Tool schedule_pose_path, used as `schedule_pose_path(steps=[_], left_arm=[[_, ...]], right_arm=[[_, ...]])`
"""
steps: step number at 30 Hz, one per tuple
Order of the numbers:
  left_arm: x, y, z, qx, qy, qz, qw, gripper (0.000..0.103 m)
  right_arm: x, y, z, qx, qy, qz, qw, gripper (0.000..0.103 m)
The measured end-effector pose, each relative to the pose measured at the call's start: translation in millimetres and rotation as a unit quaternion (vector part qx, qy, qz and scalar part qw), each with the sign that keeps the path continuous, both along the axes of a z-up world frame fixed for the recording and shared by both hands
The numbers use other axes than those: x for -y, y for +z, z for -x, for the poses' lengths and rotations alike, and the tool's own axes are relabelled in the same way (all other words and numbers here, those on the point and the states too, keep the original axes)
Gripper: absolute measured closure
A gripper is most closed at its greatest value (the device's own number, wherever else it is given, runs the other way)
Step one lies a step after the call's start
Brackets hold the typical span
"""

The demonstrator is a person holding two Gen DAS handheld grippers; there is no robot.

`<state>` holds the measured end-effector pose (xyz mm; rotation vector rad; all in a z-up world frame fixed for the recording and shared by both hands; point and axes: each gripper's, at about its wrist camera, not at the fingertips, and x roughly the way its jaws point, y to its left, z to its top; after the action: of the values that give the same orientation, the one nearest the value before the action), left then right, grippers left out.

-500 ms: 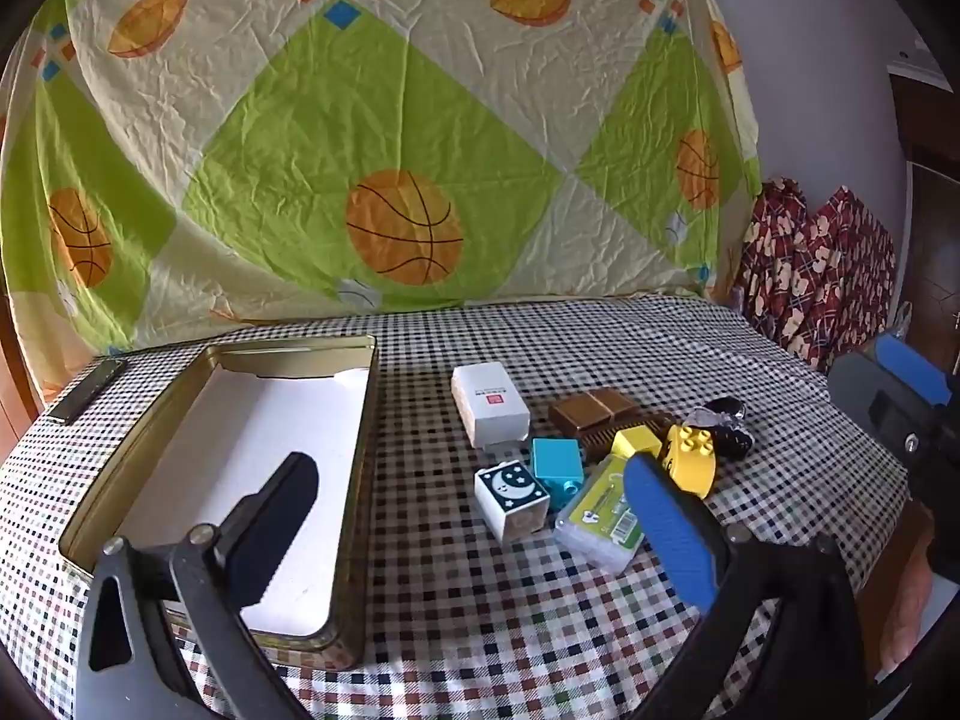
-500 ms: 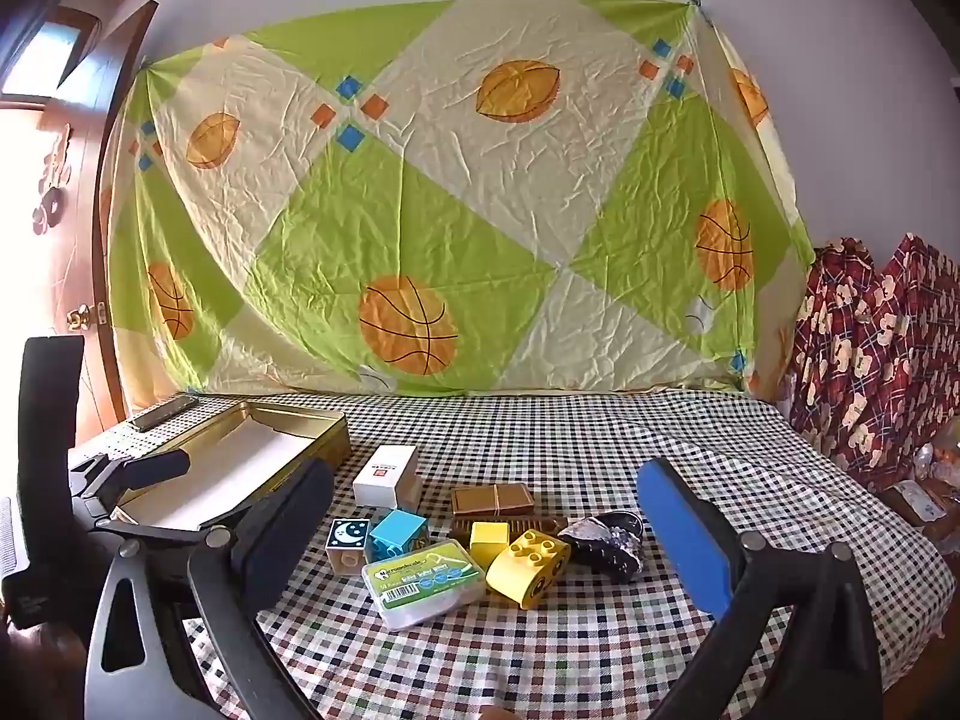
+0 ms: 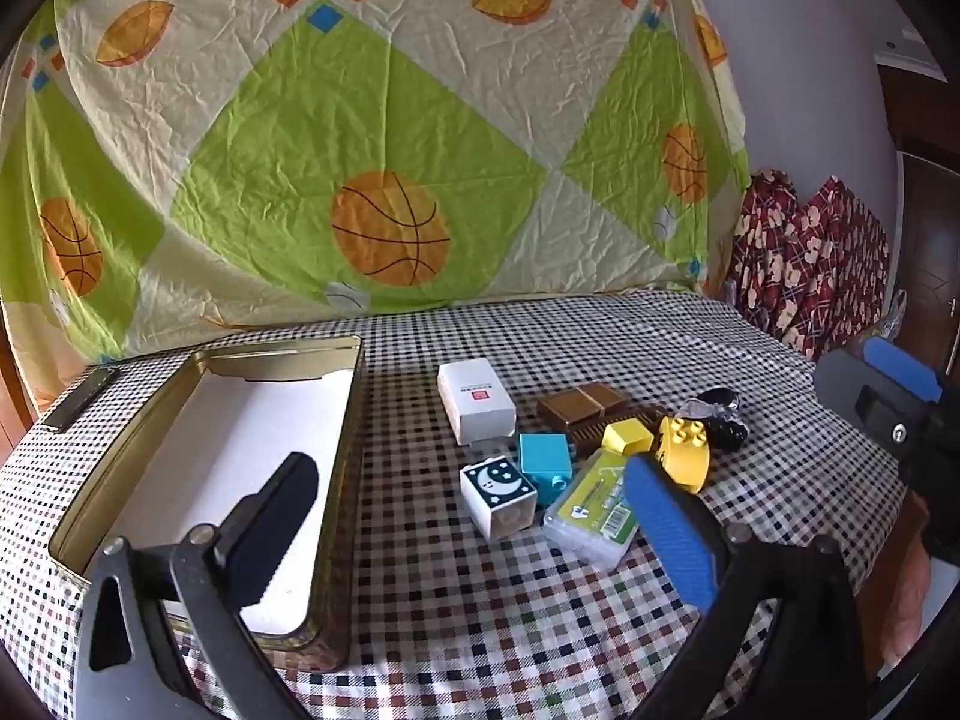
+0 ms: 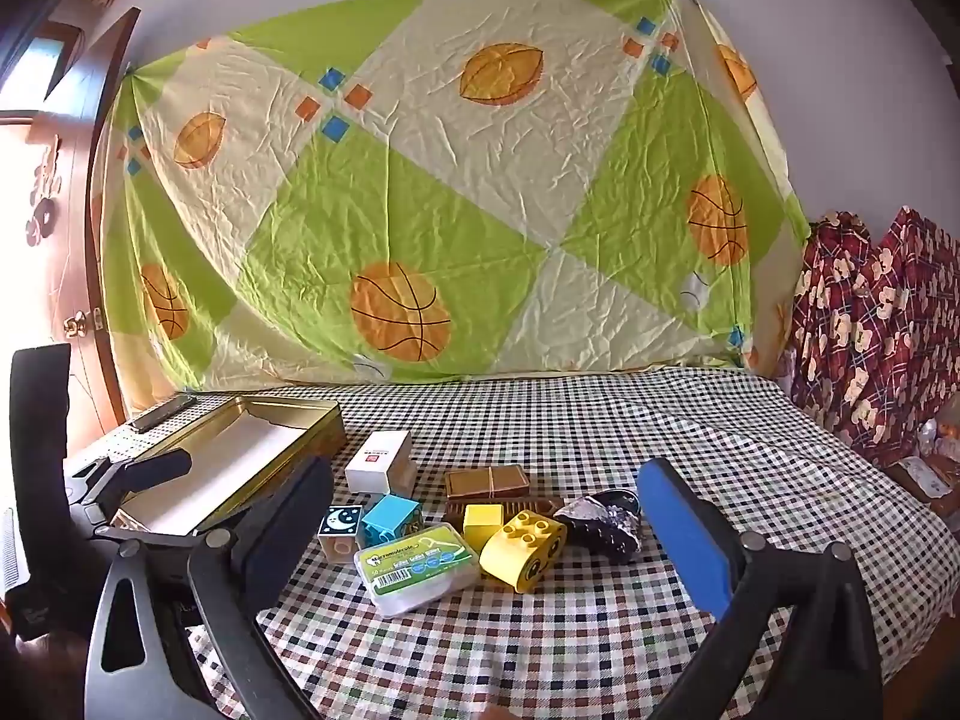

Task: Organize rigid objects
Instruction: 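Move both tools toward the blocks beside the gold tin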

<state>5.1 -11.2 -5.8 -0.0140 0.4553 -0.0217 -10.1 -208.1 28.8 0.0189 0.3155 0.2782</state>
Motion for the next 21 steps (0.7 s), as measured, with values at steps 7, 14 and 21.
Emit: schedule_pose_path(steps=[7, 14, 21], left_arm=[[-3, -1, -1, 0.001, 0.002, -0.002, 1.0, 0.0], [-3, -6, -2, -0.003, 0.007, -0.006, 1.0, 0.0], [-2, -8, -3, -0.003, 0.006, -0.008, 0.9999, 0.0]], right_arm=[[0, -3, 0, -0.006, 0.002, -0.002, 1.0, 0.001], [1, -7, -1, -0.011, 0.0, -0.004, 1.0, 0.001], [4, -12, -3, -0.018, -0.002, -0.007, 1.0, 0.001]])
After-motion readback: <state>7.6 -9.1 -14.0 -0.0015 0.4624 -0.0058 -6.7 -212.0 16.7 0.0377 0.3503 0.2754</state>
